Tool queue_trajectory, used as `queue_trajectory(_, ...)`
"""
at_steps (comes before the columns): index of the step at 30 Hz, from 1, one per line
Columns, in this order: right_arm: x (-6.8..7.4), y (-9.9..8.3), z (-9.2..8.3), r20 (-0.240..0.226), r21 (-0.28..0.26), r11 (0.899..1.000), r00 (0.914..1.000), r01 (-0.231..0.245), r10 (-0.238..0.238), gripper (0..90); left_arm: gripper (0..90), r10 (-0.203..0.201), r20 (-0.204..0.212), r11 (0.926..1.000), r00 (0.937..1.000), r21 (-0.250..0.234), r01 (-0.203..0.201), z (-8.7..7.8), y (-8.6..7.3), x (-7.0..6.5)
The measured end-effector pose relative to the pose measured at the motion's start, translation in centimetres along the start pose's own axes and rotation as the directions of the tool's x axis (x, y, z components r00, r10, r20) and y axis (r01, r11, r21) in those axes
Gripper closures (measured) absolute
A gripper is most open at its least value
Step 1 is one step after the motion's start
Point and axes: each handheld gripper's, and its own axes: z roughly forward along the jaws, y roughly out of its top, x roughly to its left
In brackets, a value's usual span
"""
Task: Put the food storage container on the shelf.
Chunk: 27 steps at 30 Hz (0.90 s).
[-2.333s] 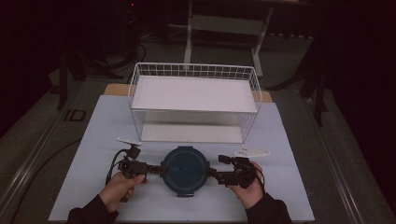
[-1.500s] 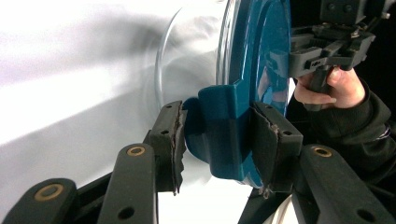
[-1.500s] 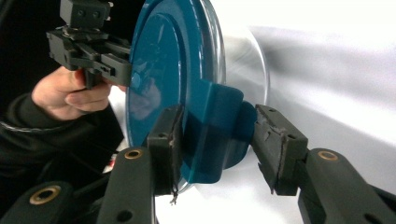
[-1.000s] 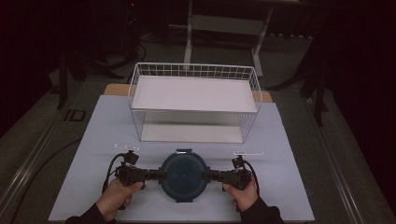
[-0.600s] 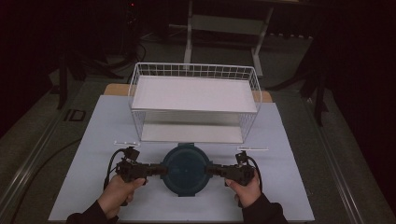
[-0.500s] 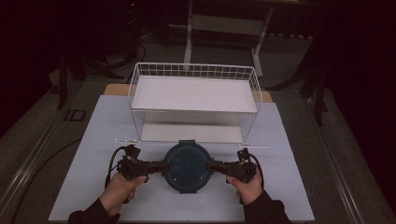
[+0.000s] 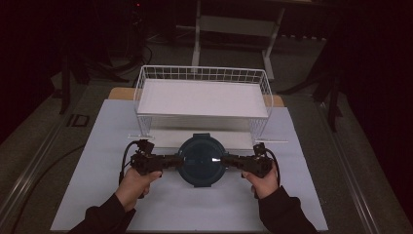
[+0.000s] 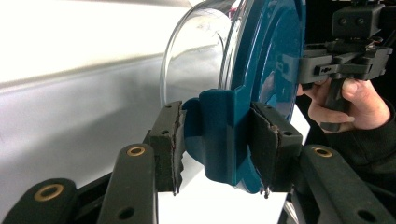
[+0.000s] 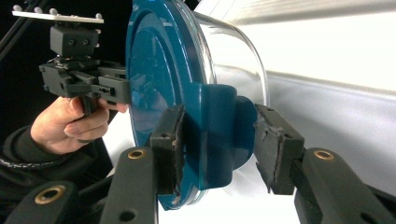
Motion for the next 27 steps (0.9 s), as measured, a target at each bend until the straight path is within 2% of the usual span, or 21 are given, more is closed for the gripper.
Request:
queue_trajectory(7, -1.6, 1.2, -0.1, 0.023, -0.024, 1.0, 0.9997, 0.012, -0.012, 55.3, 56.5, 0.027, -0.008, 0.9993, 0.9996, -0.025, -0.027, 1.6, 1.3, 0.8)
queue_trajectory(15, -3.4, 2.1, 0.6, 0.059, -0.037, 0.999, 0.998, 0.023, -0.021, 55.1, 56.5, 0.061, -0.016, 0.9956, 0.998, -0.071, -0.062, 3.3, 2.2, 2.6)
queue_trajectory(17, -3.9, 2.3, 0.8, 0.071, -0.04, 0.999, 0.997, 0.033, -0.03, 55.0, 56.5, 0.046, -0.018, 0.9957, 0.9988, -0.079, -0.047, 3.8, 2.4, 3.0)
queue_trajectory(20, -4.5, 2.5, 1.0, 0.083, -0.05, 0.998, 0.9963, 0.026, -0.022, 54.9, 56.5, 0.055, -0.028, 0.9951, 0.9981, -0.08, -0.057, 4.2, 2.6, 3.3)
queue_trajectory(23, -5.0, 2.5, 1.5, 0.106, -0.047, 0.998, 0.9938, 0.038, -0.033, 54.7, 56.5, 0.06, -0.04, 0.9954, 0.9974, -0.072, -0.063, 4.6, 2.8, 3.8)
queue_trajectory(27, -5.7, 2.4, 1.9, 0.121, -0.053, 0.998, 0.9924, 0.029, -0.022, 54.7, 56.5, 0.048, -0.033, 0.9964, 0.9983, -0.068, -0.05, 5.3, 2.9, 4.5)
